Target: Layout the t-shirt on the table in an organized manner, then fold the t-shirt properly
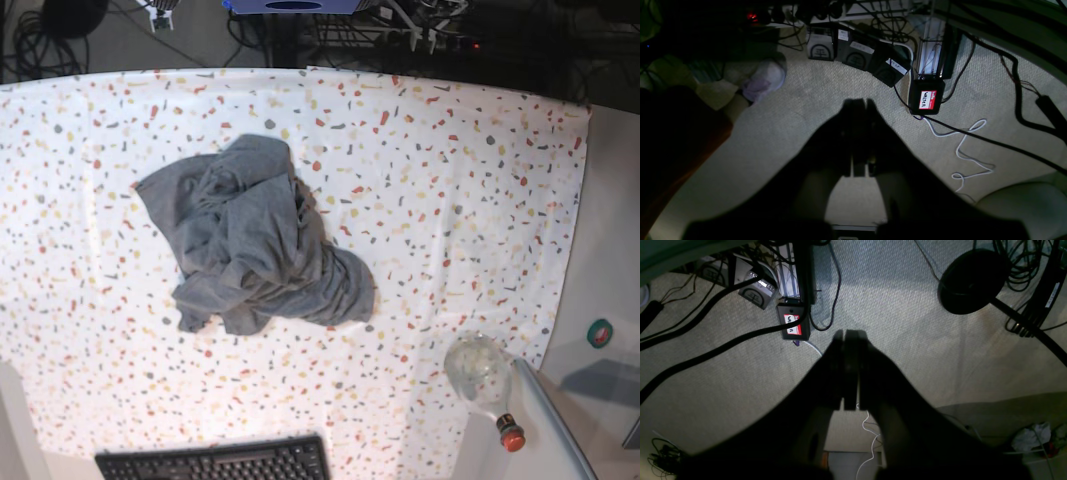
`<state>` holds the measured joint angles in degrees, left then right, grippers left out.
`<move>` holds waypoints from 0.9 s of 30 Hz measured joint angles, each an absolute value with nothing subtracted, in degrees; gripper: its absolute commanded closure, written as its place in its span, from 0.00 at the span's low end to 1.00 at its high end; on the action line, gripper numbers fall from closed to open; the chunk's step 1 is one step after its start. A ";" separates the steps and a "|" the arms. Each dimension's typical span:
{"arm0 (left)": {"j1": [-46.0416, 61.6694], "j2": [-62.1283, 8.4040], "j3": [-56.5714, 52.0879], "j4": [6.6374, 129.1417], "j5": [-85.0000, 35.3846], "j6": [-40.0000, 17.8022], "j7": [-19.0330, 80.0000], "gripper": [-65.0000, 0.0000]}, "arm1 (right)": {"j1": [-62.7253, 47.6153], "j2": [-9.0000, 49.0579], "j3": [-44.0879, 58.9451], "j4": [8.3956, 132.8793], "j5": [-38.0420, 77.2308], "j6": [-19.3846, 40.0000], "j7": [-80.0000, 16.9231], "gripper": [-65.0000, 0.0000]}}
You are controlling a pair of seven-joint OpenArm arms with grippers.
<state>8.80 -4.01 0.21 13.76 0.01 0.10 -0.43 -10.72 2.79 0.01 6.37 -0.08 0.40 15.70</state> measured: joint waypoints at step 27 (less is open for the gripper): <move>10.59 -4.21 0.21 15.90 0.08 0.01 -0.93 1.00 | -11.44 1.78 0.05 6.72 -0.03 0.40 16.64 1.00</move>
